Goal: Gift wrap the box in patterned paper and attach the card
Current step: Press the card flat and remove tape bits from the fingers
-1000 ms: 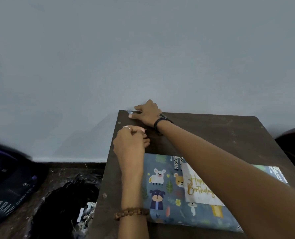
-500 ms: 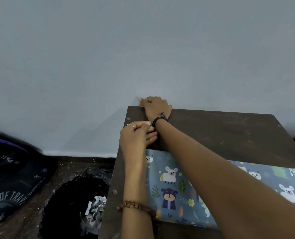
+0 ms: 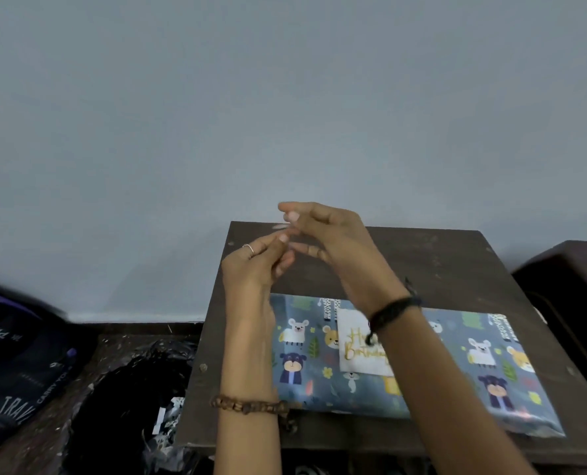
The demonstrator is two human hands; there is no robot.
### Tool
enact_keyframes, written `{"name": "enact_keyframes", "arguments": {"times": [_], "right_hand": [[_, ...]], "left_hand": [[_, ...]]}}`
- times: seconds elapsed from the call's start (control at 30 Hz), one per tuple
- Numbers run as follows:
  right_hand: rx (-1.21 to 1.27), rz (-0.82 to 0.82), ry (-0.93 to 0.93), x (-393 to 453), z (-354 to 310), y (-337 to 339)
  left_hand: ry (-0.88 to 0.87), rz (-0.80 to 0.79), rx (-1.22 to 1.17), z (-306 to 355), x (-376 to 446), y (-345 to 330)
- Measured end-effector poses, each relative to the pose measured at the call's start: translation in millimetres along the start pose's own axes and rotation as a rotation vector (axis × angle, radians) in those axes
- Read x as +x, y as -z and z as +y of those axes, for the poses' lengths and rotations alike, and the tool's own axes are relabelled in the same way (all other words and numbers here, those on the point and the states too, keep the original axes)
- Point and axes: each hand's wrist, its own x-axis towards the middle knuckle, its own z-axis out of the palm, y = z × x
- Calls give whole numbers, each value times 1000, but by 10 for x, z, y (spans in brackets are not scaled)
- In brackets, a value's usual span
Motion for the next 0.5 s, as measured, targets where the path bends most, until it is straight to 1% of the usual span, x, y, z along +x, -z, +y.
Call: {"name": "enact_keyframes", "arguments": {"times": [0.1,0.17,0.3,0.5], "right_hand": [[28,162,135,-361,57,55],[117,217,139,-497,159,111],[279,234,110,-618,299,217],[278,180,130,-578,290,374]], "left_hand": [[64,-89,-125,-16,-210,-117],[102,-138,-140,-48,-324,-167],[180,-163,-110,-94,-392,-222],[205,-208,-62,-101,-382,-274]]}}
